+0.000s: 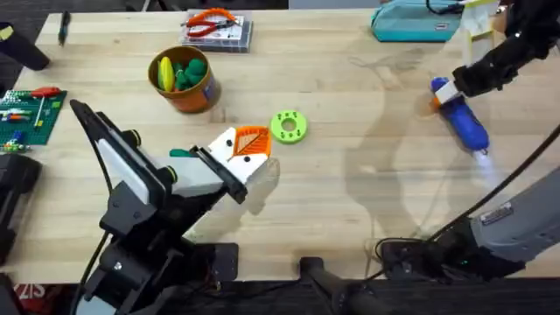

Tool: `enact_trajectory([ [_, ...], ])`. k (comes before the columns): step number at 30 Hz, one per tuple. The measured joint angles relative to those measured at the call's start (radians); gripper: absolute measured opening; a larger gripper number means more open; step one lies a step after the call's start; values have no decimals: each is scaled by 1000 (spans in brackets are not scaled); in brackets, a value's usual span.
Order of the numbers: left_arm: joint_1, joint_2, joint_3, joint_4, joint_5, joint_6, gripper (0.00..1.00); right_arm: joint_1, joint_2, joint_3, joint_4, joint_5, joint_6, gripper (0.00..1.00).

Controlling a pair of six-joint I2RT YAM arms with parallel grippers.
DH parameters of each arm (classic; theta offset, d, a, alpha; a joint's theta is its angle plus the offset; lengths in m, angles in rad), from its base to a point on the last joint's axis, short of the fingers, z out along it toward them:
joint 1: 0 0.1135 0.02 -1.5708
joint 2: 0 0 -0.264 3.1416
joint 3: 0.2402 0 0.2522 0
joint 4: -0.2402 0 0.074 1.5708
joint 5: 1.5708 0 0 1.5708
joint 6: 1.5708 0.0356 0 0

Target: Pick up the gripper from the table and insert it into the empty holder that is missing its gripper. Then pick up a screw, insert it into the mounting hole, and use the screwdriver to tighten it. Finally, clean up the table by picking up the vegetable and placing it into the bucket.

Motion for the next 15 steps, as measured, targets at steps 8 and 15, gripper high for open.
enact_trajectory([
  [8, 0, 0, 0, 0, 0, 0, 7, 3, 8, 7, 3, -5, 1, 28],
  [15, 0, 0, 0, 0, 0, 0, 7, 4, 9, 15, -28, -14, 14, 28],
])
